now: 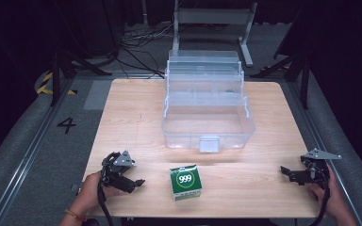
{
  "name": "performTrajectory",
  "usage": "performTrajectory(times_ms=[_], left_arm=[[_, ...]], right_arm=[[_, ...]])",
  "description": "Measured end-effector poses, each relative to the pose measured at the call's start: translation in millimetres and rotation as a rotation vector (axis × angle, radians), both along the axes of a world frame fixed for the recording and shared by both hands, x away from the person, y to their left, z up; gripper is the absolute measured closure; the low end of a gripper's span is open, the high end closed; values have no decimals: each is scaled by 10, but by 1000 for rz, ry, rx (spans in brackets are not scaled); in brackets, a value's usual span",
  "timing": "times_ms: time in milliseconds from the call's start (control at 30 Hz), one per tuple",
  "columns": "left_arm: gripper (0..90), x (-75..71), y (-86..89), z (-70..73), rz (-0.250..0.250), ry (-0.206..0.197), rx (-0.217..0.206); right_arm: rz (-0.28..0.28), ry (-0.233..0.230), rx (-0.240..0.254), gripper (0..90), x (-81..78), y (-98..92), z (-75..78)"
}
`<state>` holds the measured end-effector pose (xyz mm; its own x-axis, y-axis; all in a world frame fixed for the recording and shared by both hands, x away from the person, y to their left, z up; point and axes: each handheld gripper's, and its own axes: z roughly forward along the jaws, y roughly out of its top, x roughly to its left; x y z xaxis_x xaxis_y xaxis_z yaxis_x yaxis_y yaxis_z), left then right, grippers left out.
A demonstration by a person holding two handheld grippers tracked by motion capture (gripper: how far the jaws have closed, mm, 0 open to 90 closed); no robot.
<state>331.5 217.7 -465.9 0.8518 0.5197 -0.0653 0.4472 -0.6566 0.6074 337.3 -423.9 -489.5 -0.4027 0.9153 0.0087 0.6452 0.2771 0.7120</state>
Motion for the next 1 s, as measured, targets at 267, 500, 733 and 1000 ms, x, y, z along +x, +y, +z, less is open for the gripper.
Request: performTrajectory(times_ms=[267,500,733,1000], left_arm=[[160,-113,-233,203,-75,-23,9],[157,-265,-533,436,-177,-37,21],[155,-385,-791,595,-229,-64,61],[155,-350,-950,662,-252,-66,59]], right_arm=[[2,-2,-1,3,0,-2,-1],[5,-1,-2,3,-4,-4,-1],[7,-1,0,3,-8,-4,1],[8,0,-1,3,-11,-5,1]])
